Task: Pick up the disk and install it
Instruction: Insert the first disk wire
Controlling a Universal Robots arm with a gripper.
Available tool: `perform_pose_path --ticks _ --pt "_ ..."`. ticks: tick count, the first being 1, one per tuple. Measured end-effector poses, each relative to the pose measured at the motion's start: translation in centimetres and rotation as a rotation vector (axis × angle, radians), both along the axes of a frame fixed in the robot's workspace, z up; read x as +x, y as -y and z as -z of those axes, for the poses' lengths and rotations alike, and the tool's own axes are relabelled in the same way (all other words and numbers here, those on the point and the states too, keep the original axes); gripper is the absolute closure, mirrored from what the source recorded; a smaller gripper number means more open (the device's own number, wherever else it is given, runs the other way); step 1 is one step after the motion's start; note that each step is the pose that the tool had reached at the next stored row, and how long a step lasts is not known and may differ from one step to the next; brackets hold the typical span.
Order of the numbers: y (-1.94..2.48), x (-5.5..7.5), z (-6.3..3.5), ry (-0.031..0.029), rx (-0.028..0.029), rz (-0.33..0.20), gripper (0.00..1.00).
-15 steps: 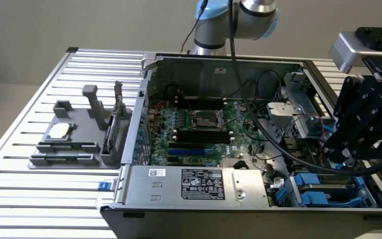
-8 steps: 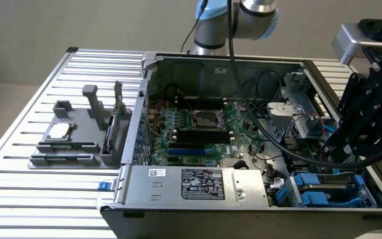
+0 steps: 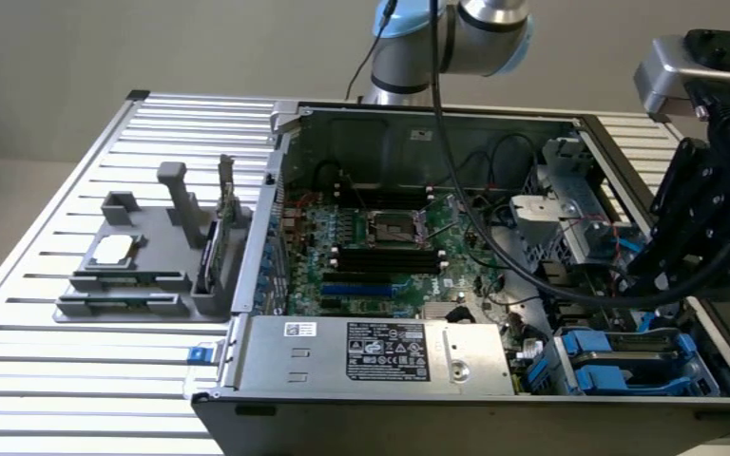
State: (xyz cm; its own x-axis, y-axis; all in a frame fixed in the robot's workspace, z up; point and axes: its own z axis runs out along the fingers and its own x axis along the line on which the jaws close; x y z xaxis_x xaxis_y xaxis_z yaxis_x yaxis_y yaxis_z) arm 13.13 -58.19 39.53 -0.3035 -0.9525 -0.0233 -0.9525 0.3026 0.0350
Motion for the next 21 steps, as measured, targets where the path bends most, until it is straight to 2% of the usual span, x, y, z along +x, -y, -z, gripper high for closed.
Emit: perform_pose_path --ticks 21 --pt "0.01 0.0 -0.02 0.0 0.0008 0.302 0.7"
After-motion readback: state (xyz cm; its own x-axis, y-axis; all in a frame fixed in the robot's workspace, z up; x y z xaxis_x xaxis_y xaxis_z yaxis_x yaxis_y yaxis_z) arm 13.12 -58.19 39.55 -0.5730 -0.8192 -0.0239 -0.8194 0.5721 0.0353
